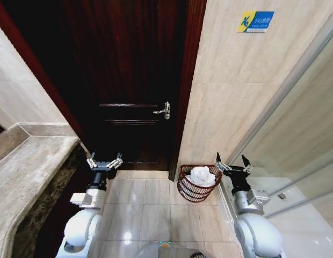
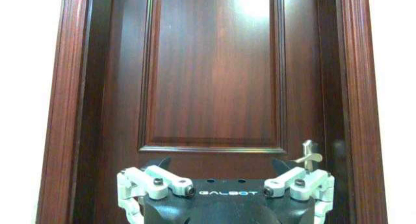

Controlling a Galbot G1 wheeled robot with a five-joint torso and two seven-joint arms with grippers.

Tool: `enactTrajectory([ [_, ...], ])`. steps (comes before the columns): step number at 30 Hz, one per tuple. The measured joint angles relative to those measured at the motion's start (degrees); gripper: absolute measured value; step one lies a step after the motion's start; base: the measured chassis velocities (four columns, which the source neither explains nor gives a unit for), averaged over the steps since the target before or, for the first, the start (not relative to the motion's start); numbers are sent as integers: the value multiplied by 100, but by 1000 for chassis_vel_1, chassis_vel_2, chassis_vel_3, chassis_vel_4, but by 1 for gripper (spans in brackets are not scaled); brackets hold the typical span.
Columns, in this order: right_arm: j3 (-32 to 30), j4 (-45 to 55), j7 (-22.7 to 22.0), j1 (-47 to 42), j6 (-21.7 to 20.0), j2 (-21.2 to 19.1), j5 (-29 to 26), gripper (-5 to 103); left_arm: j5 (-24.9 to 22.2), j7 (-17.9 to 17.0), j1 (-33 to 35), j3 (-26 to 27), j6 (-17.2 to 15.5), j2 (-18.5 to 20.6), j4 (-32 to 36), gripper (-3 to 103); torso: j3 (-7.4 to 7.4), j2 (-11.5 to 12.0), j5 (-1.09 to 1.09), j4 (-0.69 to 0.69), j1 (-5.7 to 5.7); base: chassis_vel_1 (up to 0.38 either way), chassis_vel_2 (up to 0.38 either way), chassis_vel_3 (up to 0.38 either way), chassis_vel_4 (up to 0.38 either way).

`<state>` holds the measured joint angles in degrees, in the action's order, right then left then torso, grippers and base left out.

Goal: Discard the used towel into the hamper.

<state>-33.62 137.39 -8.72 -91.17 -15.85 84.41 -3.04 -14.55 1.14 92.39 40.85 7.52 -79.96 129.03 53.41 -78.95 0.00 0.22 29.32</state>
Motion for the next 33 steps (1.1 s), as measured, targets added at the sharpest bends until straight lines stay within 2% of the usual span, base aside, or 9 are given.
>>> enactTrajectory([
  [33, -158, -22, 86, -190, 153, -2, -76, 100, 126, 29, 48, -45, 79, -75, 48, 100, 0, 0, 0, 0, 0, 53, -58, -59, 51],
])
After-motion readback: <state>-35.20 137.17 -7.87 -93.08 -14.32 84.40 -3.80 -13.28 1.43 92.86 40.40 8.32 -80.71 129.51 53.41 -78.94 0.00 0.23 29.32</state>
